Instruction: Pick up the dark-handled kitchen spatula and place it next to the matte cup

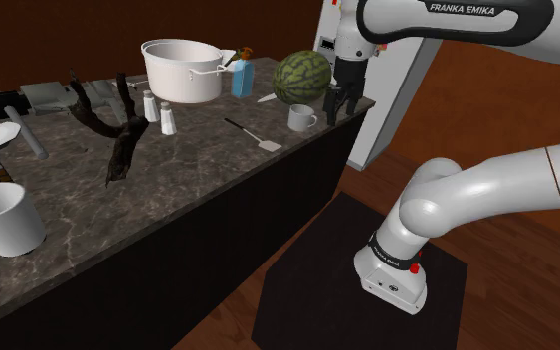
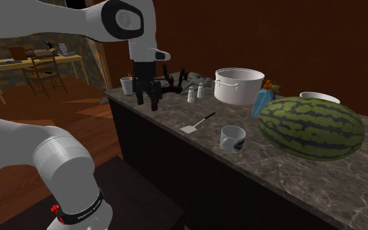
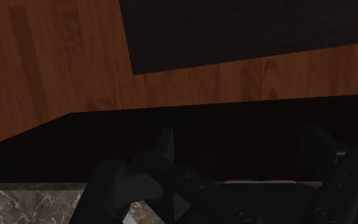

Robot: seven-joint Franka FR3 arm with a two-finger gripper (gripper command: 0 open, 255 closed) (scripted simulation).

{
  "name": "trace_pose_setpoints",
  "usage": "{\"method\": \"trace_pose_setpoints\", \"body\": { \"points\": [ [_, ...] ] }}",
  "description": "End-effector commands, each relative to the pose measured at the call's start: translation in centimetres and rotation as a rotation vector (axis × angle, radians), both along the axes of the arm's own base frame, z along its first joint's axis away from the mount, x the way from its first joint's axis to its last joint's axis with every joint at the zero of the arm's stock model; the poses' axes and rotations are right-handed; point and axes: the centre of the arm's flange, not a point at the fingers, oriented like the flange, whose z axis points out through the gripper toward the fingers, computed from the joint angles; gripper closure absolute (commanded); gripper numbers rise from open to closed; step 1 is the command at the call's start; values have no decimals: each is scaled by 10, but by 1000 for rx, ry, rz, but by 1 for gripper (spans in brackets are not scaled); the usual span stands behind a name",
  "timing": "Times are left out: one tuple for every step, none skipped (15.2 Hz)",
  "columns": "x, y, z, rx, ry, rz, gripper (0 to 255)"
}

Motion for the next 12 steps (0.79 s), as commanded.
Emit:
{"method": "trace_pose_setpoints", "body": {
  "points": [
    [0,0,0,0,0,0,0],
    [10,-2,-7,2,-6,2,0],
    [21,-3,-13,5,-12,3,0],
    [31,-5,-20,7,-19,5,0],
    [42,-6,-26,10,-25,7,0],
    [52,-7,-32,12,-31,8,0],
    [63,-9,-38,14,-37,10,0],
    [73,-10,-45,17,-44,12,0],
    [84,-11,-51,19,-50,13,0],
    [95,-13,-57,22,-56,15,0],
    [105,-14,-63,24,-62,17,0],
    [116,-15,-69,26,-68,18,0]
  ]
}}
